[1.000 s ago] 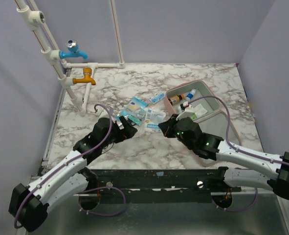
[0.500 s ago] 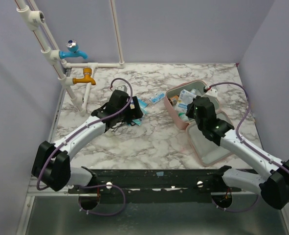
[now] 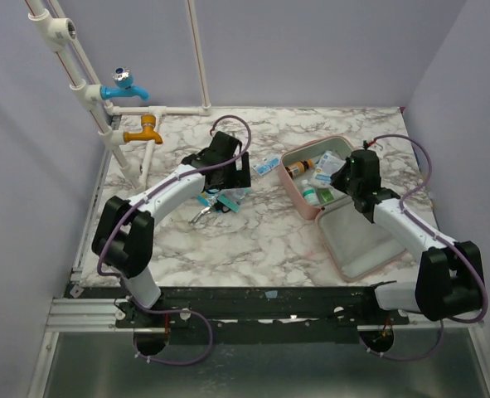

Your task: Organize the medicine kit

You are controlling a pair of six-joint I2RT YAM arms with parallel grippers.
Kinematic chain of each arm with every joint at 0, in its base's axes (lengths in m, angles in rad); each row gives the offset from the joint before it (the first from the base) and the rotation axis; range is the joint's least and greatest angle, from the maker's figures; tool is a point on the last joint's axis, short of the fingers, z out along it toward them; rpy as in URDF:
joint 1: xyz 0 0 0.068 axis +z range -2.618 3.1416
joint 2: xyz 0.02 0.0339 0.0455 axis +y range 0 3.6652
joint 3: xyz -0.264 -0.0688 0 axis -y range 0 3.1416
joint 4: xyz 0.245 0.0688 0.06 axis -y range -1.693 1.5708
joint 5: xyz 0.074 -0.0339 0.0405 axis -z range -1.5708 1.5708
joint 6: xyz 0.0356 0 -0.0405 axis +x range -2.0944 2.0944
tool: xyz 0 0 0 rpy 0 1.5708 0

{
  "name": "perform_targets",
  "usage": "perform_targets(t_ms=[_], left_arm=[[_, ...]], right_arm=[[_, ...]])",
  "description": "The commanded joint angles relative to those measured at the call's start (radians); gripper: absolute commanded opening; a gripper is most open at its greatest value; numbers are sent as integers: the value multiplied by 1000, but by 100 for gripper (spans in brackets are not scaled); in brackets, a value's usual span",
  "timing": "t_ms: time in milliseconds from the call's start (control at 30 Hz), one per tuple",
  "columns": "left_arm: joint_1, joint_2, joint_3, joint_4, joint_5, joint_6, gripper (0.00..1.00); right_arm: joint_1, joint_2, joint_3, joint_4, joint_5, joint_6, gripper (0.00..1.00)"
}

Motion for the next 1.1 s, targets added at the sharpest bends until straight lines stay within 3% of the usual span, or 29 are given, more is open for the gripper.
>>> perform_targets(t_ms=[0, 100, 200, 233, 300, 400, 867, 1067], left_arm=[[5, 91, 92, -74, -37, 69, 98], [10, 146, 148, -87, -30, 80, 98], [15, 202, 199, -102, -28, 95, 97], [17, 219, 216, -109, -29, 102, 97], [20, 247, 241, -119, -31, 114, 97], [25, 272, 260, -122, -20, 119, 96], [28, 390, 314, -146, 46, 144, 88], [28, 422, 319, -156, 78, 145, 75]], right_arm=[[-33, 33, -17, 76, -93, 45, 1], [-47, 38, -42, 91, -89, 65, 1], [-52, 13, -72, 95, -93, 82, 7], [-51, -1, -85, 98, -95, 89, 15], [-52, -25, -100, 91, -103, 99, 46], [-51, -68, -118, 76, -119, 115, 63], [-51, -231, -141, 50, -218, 124, 65], [-52, -268, -162, 44, -228, 129, 65]])
